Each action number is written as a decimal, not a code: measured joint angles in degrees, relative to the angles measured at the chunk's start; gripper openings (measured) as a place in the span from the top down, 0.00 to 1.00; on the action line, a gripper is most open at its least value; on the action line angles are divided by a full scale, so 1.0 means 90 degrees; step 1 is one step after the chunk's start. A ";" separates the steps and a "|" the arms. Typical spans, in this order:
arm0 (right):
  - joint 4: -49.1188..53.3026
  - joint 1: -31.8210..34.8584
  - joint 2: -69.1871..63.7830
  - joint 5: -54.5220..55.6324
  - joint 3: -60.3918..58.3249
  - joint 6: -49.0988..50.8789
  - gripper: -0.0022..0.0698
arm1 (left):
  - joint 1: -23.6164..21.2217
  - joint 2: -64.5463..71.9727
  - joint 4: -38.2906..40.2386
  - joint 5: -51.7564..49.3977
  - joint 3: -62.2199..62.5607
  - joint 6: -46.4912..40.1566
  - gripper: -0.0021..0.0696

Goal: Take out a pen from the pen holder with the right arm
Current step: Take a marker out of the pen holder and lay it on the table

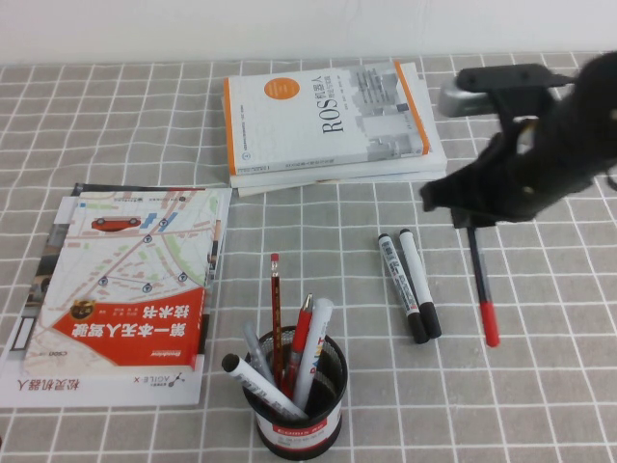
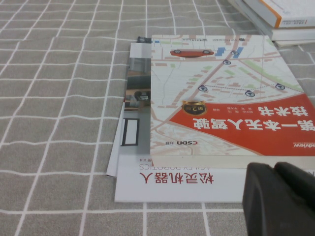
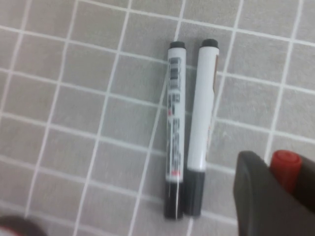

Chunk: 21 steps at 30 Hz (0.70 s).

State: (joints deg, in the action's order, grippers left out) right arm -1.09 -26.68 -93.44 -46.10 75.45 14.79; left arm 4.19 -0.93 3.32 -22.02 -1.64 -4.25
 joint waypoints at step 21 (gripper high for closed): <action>-0.0597 0.0515 -0.2815 0.0129 0.1486 -0.0092 0.92 | 0.0000 0.0000 0.0000 0.0000 0.0000 0.0000 0.98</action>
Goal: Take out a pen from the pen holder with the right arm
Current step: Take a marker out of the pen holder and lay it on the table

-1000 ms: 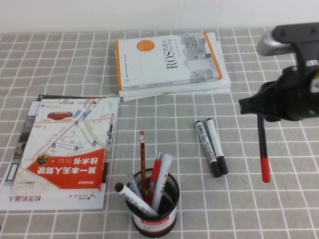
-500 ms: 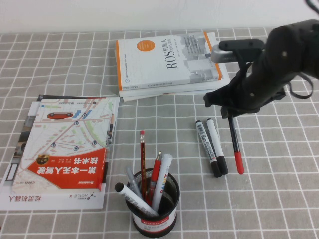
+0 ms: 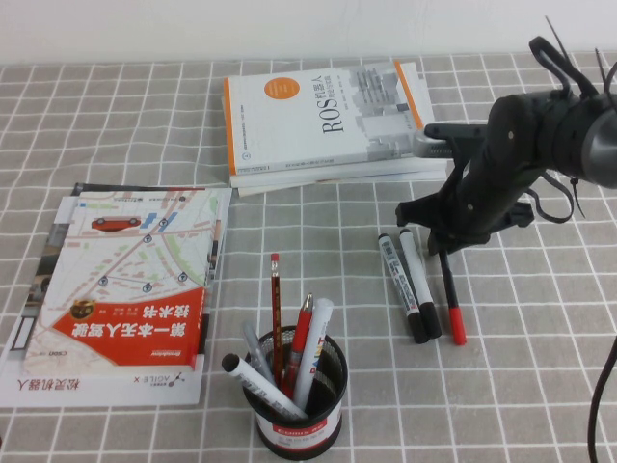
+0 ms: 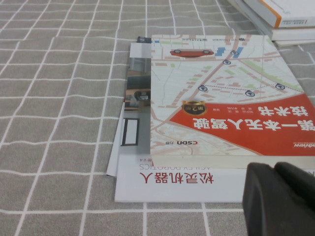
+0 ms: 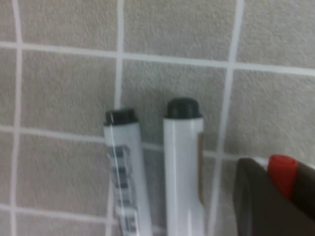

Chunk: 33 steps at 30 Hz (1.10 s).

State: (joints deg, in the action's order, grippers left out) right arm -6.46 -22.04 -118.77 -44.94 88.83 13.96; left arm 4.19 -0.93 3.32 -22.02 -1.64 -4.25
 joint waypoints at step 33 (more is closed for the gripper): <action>0.0171 -0.0047 0.1041 0.0220 0.0038 -0.0025 0.42 | 0.0000 0.0000 0.0000 0.0000 0.0000 0.0000 0.98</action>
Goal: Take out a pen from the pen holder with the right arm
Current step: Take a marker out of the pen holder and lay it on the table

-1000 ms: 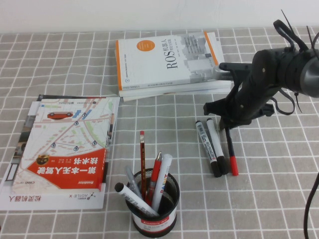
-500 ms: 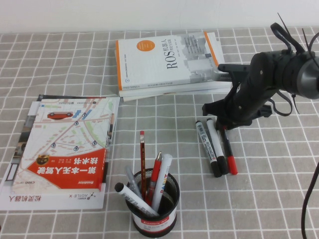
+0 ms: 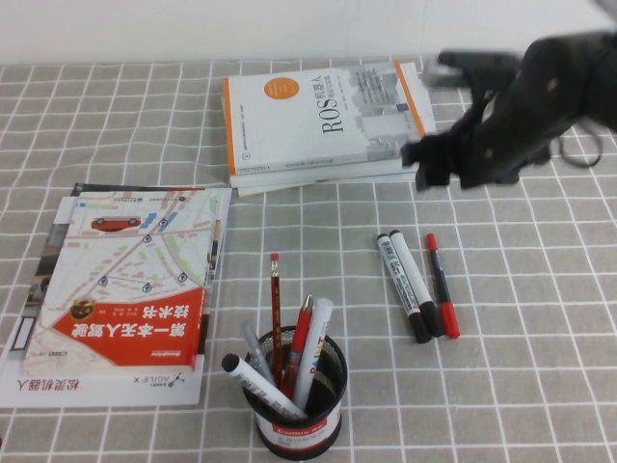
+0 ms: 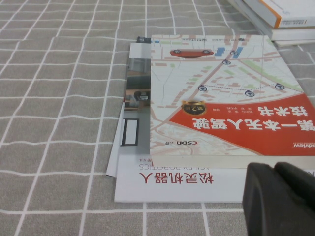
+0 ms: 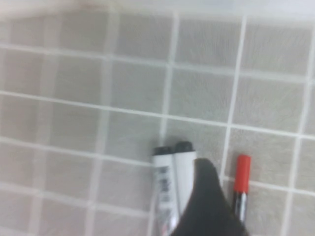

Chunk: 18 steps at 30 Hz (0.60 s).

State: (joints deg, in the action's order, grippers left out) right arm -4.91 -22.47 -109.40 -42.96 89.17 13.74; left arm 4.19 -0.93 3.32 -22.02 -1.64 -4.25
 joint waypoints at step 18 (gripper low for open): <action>0.0429 -0.1347 0.4704 -0.0729 -0.2854 0.0000 0.98 | 0.0000 0.0000 0.0000 0.0000 0.0000 0.0000 0.98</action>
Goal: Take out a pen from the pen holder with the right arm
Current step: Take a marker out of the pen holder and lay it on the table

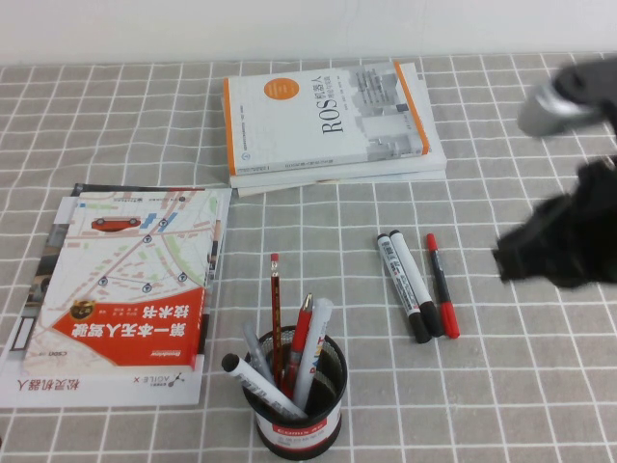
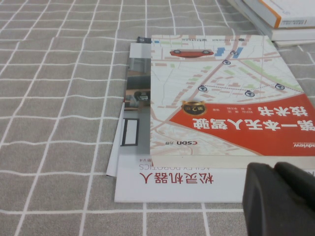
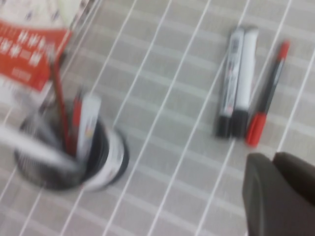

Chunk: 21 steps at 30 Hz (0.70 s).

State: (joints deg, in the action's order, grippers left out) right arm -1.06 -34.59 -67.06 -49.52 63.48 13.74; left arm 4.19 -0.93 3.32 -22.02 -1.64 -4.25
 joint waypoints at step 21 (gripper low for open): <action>0.0674 0.0479 0.1513 0.2731 -0.3206 0.0000 0.99 | 0.0000 0.0000 0.0000 0.0000 0.0000 0.0000 0.98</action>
State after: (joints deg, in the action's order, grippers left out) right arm 5.01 -30.28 -53.44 -24.94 34.63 13.74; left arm 4.19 -0.93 3.32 -22.02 -1.64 -4.25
